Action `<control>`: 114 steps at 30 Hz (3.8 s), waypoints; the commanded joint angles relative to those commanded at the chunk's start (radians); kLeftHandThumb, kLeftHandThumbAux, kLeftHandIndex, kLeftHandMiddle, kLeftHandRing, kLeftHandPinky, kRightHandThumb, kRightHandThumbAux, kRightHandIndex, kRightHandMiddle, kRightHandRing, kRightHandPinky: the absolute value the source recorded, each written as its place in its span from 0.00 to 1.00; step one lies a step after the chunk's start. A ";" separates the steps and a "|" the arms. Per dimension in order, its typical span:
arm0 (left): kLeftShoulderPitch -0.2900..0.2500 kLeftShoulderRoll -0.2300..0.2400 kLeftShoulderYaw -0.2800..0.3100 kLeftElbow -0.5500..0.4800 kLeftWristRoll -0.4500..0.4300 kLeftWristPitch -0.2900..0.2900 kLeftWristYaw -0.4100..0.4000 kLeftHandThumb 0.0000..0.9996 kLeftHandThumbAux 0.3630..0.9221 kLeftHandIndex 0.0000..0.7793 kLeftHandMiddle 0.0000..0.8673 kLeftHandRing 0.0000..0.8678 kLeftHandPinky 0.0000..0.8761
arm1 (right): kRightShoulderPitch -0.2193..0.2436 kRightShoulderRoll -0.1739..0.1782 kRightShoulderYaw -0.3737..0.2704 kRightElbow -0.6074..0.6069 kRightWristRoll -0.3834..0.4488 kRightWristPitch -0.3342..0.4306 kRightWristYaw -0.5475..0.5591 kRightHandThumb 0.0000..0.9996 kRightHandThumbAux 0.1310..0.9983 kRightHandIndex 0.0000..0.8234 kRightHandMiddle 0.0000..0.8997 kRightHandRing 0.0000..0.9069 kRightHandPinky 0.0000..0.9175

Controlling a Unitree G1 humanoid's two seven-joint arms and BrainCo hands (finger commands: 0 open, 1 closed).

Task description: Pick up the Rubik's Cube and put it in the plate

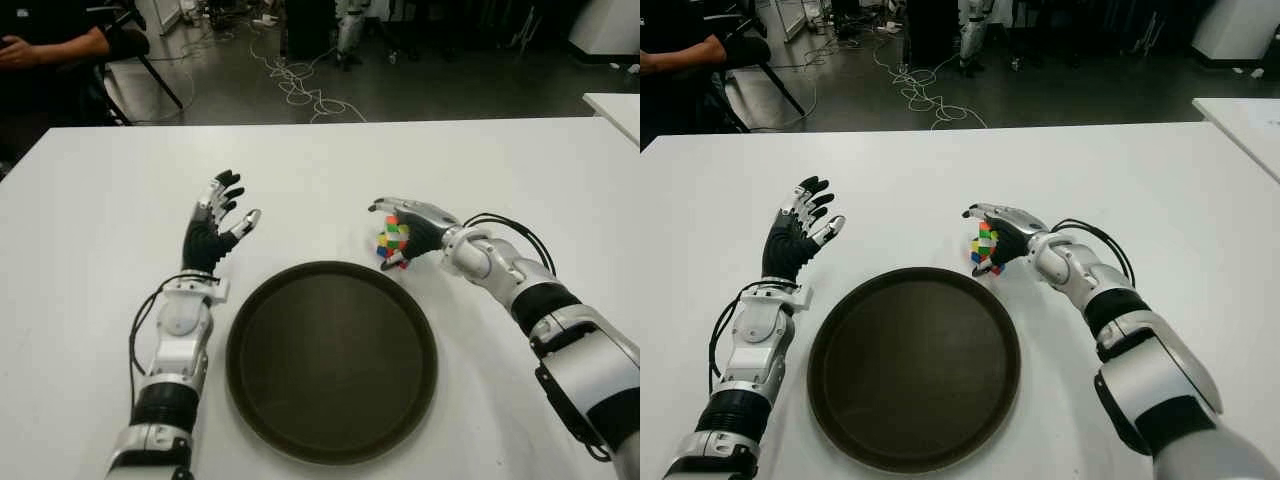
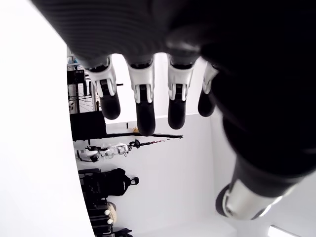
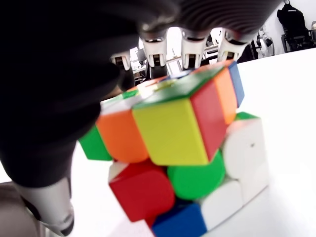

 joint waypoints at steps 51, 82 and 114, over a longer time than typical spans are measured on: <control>0.018 0.000 -0.004 -0.048 -0.008 0.032 -0.016 0.06 0.69 0.10 0.17 0.15 0.12 | 0.006 -0.038 0.011 -0.017 -0.011 0.031 -0.046 0.00 0.77 0.12 0.19 0.23 0.24; 0.025 0.006 -0.013 -0.065 0.016 0.038 -0.003 0.05 0.69 0.10 0.18 0.16 0.13 | 0.069 -0.126 0.055 -0.233 -0.058 0.061 0.101 0.00 0.66 0.09 0.11 0.18 0.23; 0.031 0.003 -0.012 -0.081 0.015 0.059 -0.003 0.03 0.67 0.09 0.16 0.14 0.12 | 0.075 -0.116 0.050 -0.193 -0.060 0.086 0.059 0.00 0.73 0.11 0.16 0.21 0.24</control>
